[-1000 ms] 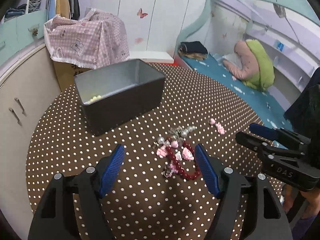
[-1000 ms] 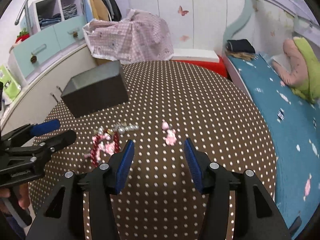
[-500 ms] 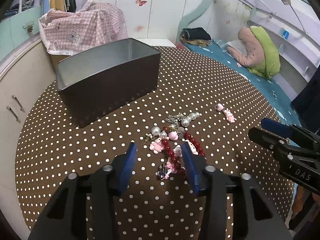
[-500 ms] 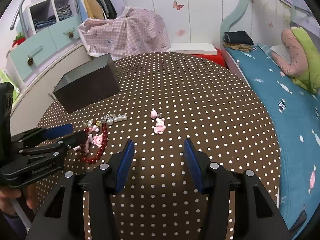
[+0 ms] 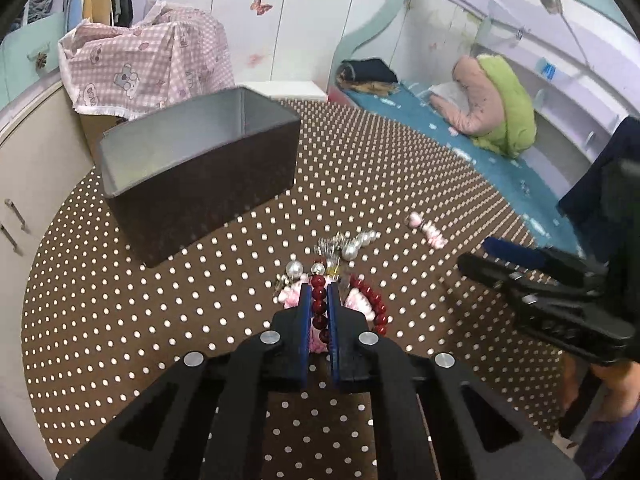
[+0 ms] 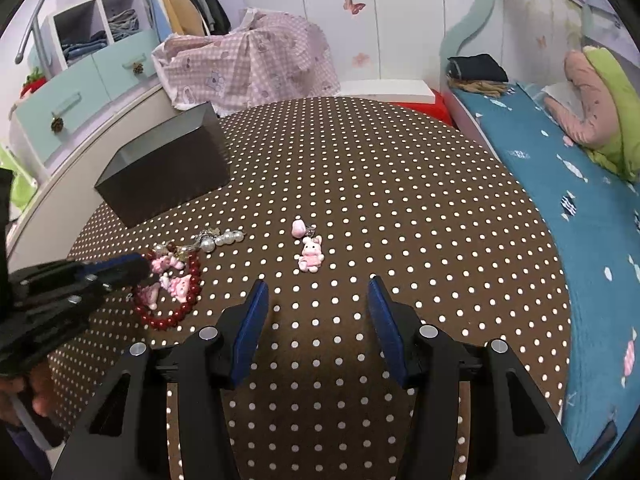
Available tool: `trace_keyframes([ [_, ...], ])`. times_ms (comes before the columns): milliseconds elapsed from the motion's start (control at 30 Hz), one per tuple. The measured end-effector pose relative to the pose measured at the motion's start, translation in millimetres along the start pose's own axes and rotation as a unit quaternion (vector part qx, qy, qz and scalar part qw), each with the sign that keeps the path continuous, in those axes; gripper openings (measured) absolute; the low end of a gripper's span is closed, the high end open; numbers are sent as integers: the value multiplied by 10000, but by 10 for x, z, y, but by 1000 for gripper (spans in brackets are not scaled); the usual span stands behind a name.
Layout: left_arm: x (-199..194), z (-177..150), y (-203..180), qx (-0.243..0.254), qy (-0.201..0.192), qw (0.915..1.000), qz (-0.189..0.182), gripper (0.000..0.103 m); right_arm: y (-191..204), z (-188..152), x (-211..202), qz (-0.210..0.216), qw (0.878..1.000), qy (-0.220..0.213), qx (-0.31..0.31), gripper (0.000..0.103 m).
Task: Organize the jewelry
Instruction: 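Grasp the red bead bracelet with the left tool while the right tool grasps a pink bunny charm, then carry both items over the grey box and open both tools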
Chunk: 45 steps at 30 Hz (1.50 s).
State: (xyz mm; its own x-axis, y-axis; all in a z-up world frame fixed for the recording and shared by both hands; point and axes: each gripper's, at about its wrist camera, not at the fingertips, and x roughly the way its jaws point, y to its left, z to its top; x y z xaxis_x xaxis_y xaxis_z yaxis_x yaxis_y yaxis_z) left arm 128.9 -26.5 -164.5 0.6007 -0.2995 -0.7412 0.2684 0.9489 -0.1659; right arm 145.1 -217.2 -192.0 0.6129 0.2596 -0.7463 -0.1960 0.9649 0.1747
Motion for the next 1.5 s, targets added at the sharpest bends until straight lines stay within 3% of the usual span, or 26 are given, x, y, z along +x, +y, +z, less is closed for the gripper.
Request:
trace_keyframes([
  [333,-400,180,33,-83,-488,9967,-646,6,103,124,243,-57,9998,126,-143,50],
  [433,-466,212,71,-200,-502,9936,-991,6,150,195,321,-113,9996,166,-217,50],
  [467,-495,229,91,-229,-539,9929,-1032,6,160,208,335,-143,9994,173,-246,44],
  [700,-638,327,203,-238,-734,9921,-986,6,233,336,474,-347,9978,254,-495,32],
  [833,-662,374,271,-284,-777,9922,-929,6,255,406,522,-238,9977,274,-569,15],
  [1167,-741,546,425,-346,-931,9910,-894,6,354,516,363,-66,9979,138,-621,14],
  [1500,-963,867,691,-476,-1322,9870,-781,6,726,1064,-65,477,9951,-487,-710,14],
])
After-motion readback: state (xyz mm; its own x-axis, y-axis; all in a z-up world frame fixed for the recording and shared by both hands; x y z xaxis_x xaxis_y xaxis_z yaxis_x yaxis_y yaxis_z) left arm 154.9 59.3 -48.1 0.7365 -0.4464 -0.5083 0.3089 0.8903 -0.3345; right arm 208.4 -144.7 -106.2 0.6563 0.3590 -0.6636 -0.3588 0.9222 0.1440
